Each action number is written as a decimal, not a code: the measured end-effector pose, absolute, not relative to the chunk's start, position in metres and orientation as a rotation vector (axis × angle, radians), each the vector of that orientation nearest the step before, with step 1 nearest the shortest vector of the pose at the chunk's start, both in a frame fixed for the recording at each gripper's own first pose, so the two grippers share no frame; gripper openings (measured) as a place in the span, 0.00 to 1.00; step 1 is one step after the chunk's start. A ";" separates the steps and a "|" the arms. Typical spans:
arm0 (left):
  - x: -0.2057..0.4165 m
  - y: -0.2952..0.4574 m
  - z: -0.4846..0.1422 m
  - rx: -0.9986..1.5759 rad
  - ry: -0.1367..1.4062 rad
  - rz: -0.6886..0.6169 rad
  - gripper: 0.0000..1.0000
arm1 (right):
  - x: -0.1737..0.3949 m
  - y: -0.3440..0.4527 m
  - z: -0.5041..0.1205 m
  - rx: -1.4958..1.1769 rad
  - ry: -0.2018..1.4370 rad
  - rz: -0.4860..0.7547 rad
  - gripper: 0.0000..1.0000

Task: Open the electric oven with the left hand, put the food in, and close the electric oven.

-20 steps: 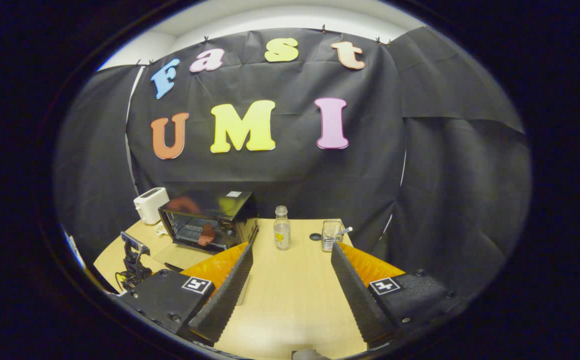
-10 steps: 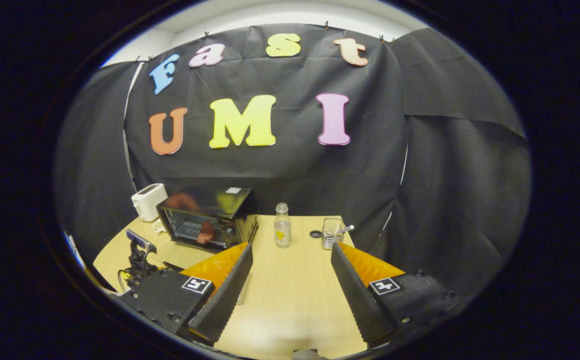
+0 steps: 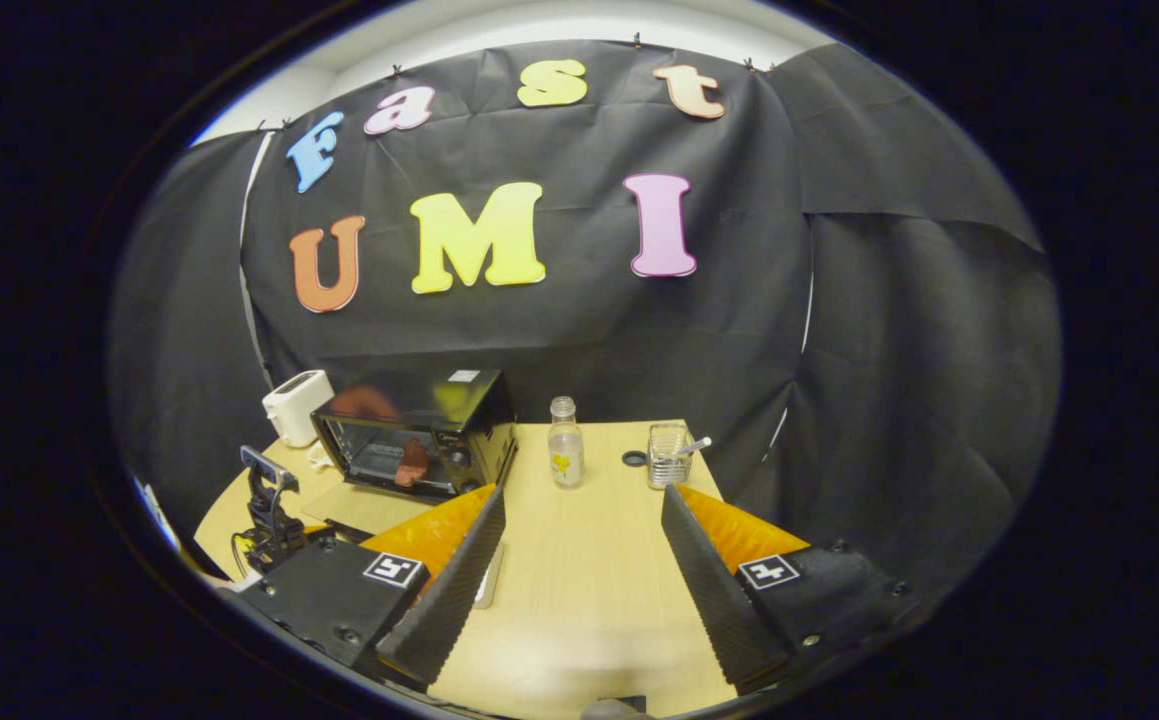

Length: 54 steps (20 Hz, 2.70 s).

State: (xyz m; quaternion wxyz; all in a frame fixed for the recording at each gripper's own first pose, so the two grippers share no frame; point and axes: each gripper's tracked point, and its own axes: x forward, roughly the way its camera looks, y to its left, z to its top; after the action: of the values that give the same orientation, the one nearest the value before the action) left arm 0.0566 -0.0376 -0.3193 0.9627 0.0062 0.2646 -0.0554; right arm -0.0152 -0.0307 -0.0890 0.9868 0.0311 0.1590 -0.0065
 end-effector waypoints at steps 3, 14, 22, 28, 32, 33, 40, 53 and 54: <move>0.062 -0.040 -0.300 0.012 0.504 -0.120 0.97 | -0.016 -0.030 -0.091 0.085 0.319 -0.012 1.00; 0.118 -0.043 -0.222 0.031 0.367 -0.112 0.98 | -0.032 -0.047 -0.095 0.119 0.321 -0.045 0.99; 0.158 -0.040 -0.200 0.006 0.343 -0.071 0.97 | -0.029 -0.062 -0.089 0.131 0.311 -0.055 0.99; 0.152 -0.038 -0.193 0.001 0.336 -0.063 0.97 | -0.034 -0.065 -0.086 0.127 0.302 -0.051 1.00; 0.139 -0.043 -0.197 -0.024 0.352 -0.077 0.97 | -0.036 -0.064 -0.091 0.140 0.311 -0.047 1.00; 0.133 -0.046 -0.195 -0.022 0.353 -0.080 0.97 | -0.037 -0.062 -0.092 0.142 0.310 -0.040 0.99; 0.063 -0.076 -0.136 -0.054 0.294 -0.089 0.97 | -0.052 -0.059 -0.083 0.124 0.283 0.041 1.00; -0.113 -0.014 0.018 0.020 0.074 0.117 0.96 | -0.082 -0.074 -0.030 0.030 0.067 0.097 0.96; -0.120 -0.009 0.022 0.014 0.065 0.123 0.96 | -0.083 -0.074 -0.026 0.025 0.060 0.092 0.99</move>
State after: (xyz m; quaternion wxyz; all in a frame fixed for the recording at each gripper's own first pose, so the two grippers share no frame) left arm -0.1201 -0.0090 0.0219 0.9975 0.0072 0.0325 0.0616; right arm -0.0832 -0.0739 -0.0256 0.9984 0.0123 0.0299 0.0461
